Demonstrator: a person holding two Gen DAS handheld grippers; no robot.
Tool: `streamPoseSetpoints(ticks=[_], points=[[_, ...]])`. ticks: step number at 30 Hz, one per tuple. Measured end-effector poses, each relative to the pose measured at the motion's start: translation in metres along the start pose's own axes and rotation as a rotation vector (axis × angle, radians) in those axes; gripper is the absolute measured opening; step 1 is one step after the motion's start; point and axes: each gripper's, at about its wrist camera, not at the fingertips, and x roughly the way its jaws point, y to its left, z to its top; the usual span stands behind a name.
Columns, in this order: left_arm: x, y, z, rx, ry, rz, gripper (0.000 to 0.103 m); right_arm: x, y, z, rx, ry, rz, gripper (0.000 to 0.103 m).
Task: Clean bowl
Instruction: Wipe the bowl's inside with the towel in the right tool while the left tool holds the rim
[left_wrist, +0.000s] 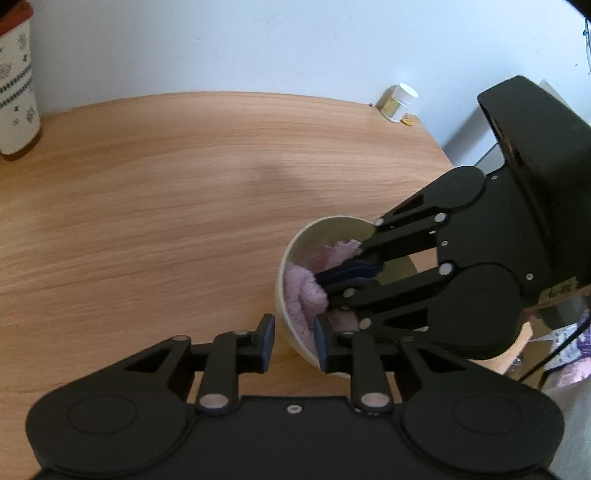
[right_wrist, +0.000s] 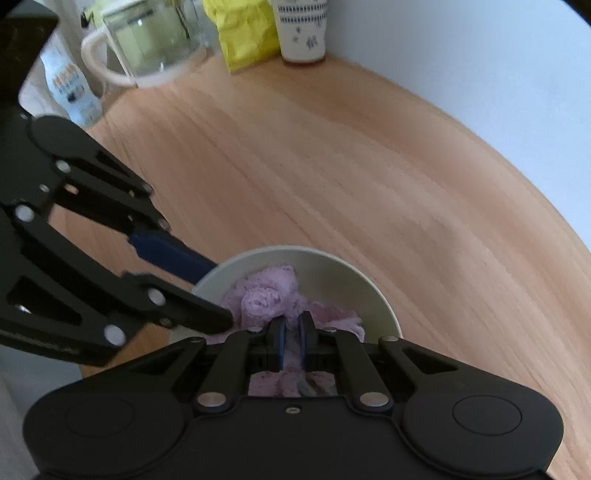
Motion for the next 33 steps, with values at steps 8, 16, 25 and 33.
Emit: streamPoseSetpoints(ticks=[8, 16, 25, 33], points=[[0.0, -0.004, -0.001, -0.019, 0.005, 0.0, 0.016, -0.024, 0.006, 0.0, -0.036, -0.027, -0.051, 0.009], [-0.002, -0.007, 0.0, -0.028, 0.016, 0.004, 0.015, -0.041, 0.002, -0.016, 0.005, -0.193, -0.071, 0.009], [-0.001, -0.018, -0.003, -0.018, -0.003, 0.033, 0.016, -0.024, 0.002, -0.012, 0.032, -0.188, -0.108, 0.008], [-0.003, -0.014, 0.001, -0.053, 0.042, -0.027, 0.023, -0.004, -0.001, -0.012, 0.11, -0.042, -0.091, 0.008]])
